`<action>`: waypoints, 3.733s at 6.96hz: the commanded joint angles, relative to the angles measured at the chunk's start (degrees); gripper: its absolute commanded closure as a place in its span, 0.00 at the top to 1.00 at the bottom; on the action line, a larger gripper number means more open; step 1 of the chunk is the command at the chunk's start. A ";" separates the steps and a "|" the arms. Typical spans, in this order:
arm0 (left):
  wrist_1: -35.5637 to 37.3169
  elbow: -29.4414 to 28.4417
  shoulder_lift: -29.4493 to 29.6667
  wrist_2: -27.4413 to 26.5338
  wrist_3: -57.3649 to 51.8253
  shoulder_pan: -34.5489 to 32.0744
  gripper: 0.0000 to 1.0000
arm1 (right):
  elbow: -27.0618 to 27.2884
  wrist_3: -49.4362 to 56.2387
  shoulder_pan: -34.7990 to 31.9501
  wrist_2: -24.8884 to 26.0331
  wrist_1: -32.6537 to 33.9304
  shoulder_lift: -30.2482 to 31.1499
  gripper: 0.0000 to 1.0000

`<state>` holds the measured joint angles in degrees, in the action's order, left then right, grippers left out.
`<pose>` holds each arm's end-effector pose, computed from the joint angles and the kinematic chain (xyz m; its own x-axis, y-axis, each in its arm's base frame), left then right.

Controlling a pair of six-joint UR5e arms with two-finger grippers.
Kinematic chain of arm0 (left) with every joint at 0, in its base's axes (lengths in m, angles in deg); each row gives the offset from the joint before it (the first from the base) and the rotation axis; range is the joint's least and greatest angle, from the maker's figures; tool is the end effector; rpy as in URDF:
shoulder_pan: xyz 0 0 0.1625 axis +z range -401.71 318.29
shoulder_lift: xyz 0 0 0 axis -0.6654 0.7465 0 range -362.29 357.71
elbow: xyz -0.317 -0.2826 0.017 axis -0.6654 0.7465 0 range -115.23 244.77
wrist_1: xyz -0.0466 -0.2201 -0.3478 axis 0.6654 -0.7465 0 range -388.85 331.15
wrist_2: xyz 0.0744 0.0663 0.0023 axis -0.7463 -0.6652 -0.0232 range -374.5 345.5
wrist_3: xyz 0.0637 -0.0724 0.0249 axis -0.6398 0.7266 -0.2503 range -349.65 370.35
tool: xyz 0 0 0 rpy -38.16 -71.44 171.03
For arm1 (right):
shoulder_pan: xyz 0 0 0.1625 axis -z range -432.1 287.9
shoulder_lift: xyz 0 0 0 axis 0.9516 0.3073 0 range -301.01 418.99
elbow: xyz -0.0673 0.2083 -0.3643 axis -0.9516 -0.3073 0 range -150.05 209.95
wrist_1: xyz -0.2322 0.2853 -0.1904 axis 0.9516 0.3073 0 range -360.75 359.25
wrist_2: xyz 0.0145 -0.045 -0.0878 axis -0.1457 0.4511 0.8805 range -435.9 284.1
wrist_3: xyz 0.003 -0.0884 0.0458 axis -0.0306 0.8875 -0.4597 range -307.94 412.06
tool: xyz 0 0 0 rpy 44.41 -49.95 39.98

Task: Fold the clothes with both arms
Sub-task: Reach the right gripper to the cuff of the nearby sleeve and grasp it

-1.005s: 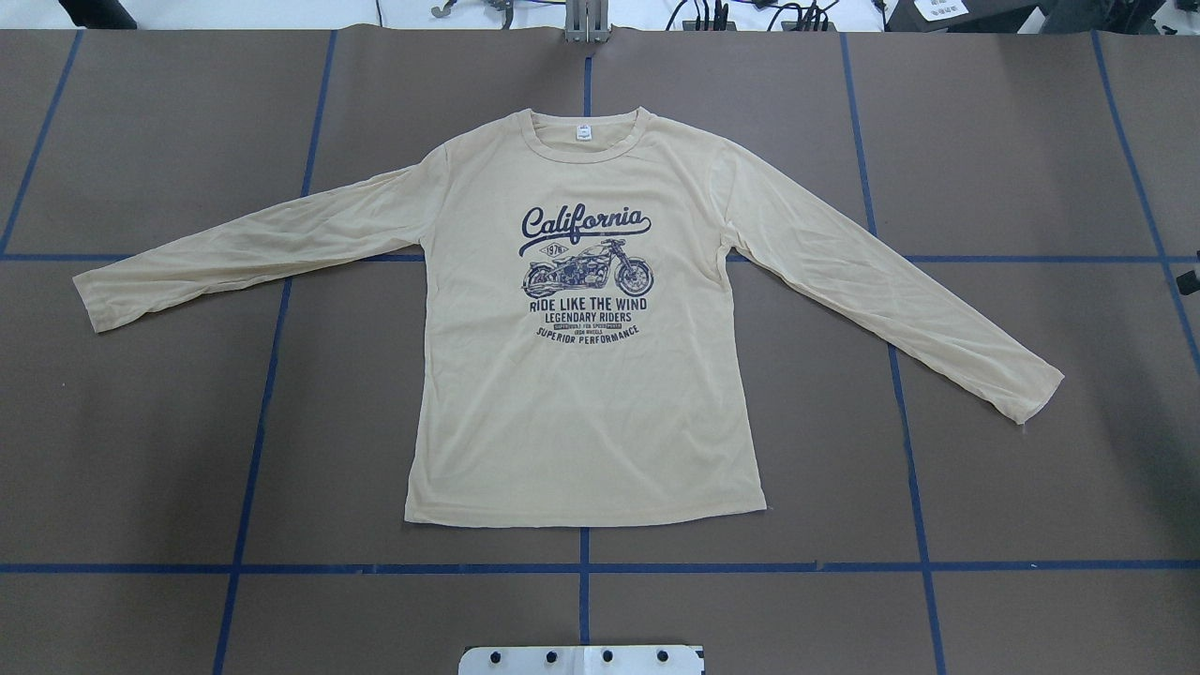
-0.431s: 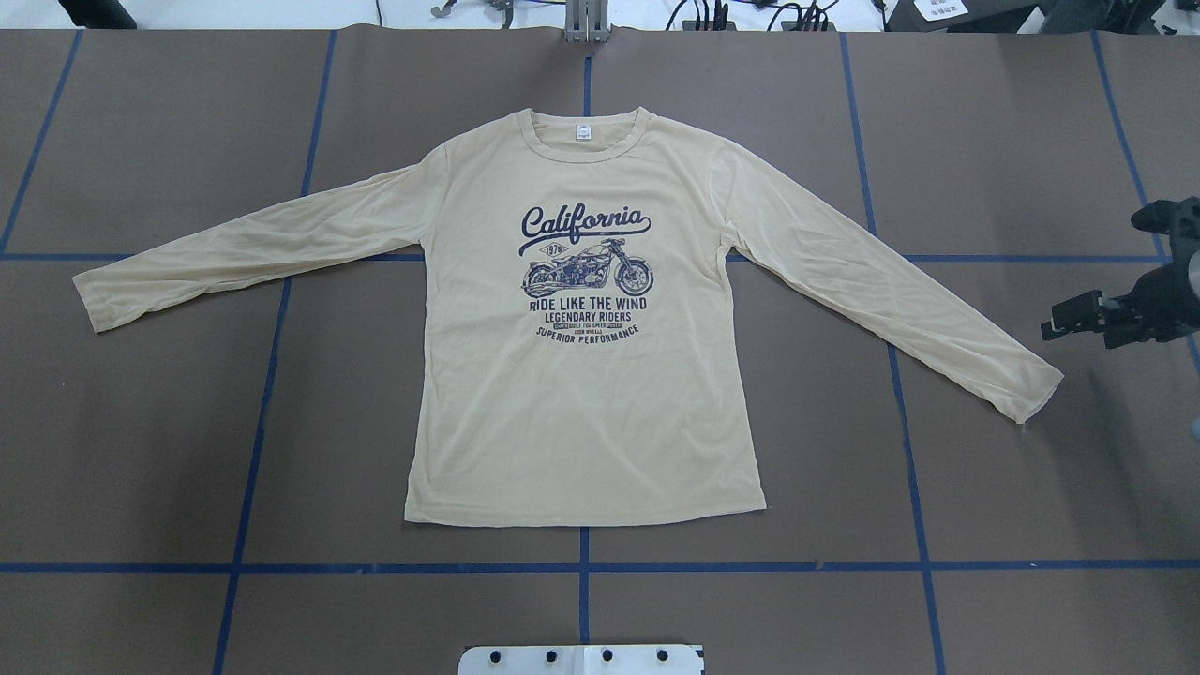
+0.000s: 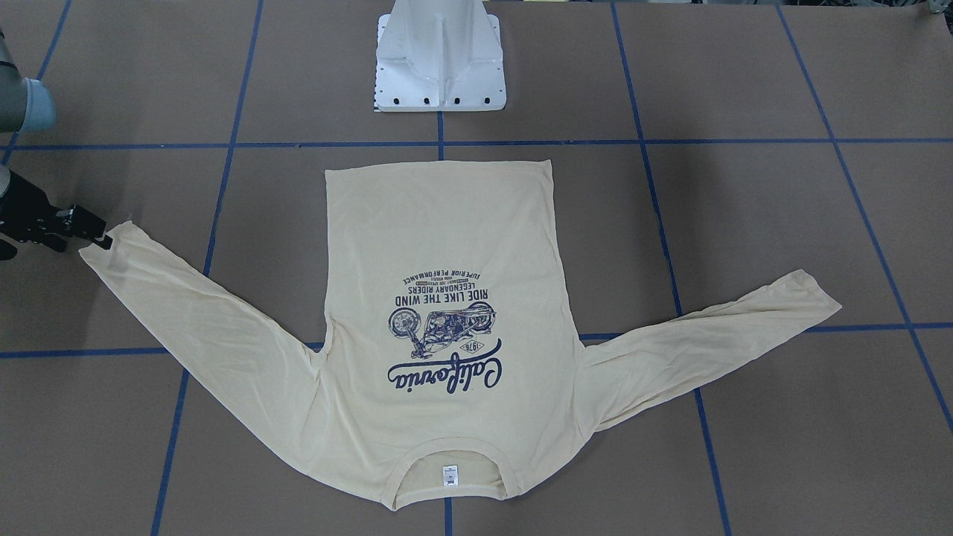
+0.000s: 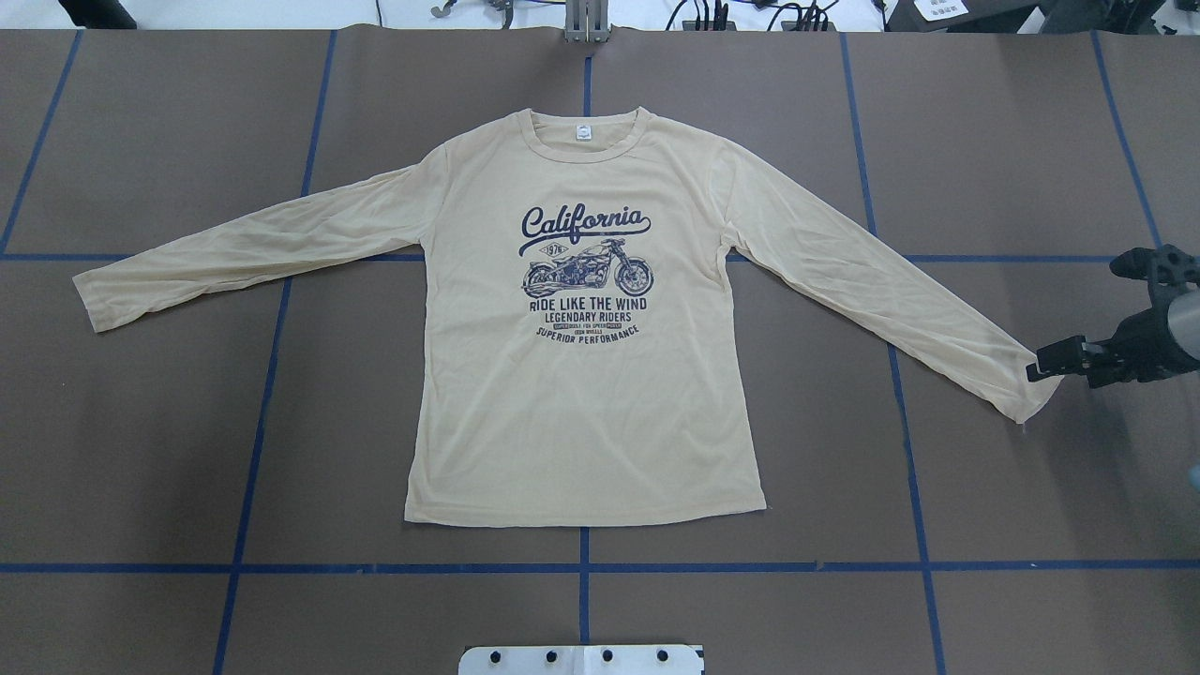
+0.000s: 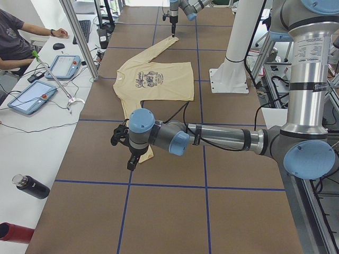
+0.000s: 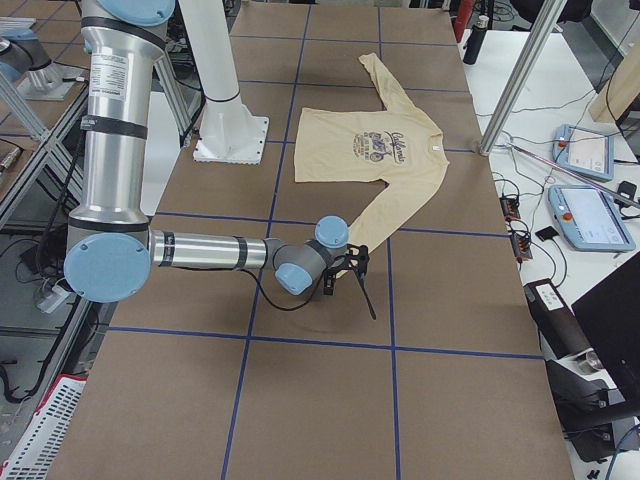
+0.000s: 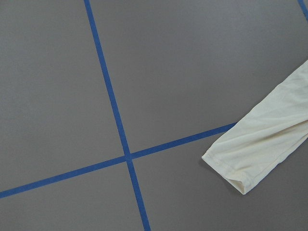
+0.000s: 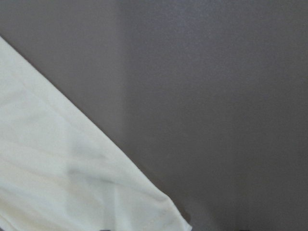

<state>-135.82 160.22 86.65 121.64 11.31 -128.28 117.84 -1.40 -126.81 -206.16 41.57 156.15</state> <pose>-0.0314 -0.5039 0.5854 0.6768 0.2880 -0.6775 -0.0443 0.9346 0.3530 -0.2092 -0.4149 0.6449 0.5963 0.0562 0.8008 -0.0446 0.9983 -0.0368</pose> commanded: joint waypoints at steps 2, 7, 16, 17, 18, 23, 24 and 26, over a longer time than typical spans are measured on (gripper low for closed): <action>0.00 0.00 0.00 0.09 0.00 0.00 1.00 | 0.43 -1.99 0.22 -0.08 -0.14 -0.03 0.00; 0.00 0.09 0.00 0.09 0.00 0.00 1.00 | 2.01 -1.73 -3.82 -3.86 0.04 -0.04 0.00; 0.00 0.00 -0.09 0.09 0.00 0.00 1.00 | 0.96 -2.08 -2.77 0.62 0.57 -0.39 0.77; 0.00 0.00 -0.09 0.09 -0.09 -0.09 1.00 | 0.96 -2.08 -2.33 0.53 0.65 -0.39 0.77; 0.00 0.00 -0.09 0.00 0.00 0.00 1.00 | 0.96 -2.00 -2.07 0.36 0.65 -0.39 0.75; 0.00 0.09 -0.09 0.00 0.00 0.00 1.00 | 0.52 -2.08 -2.06 -0.26 0.57 -0.47 0.00; 0.00 0.09 -0.09 0.09 0.00 0.00 1.00 | 0.78 -2.08 -2.15 -2.43 0.57 -0.65 0.00; 0.00 0.18 -0.09 0.61 0.09 -0.09 1.00 | 2.80 -2.08 -6.42 -9.80 1.26 -2.91 0.00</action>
<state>-135.82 160.34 86.56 121.85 11.33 -128.34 119.53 -3.48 -130.38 -211.62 42.38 154.89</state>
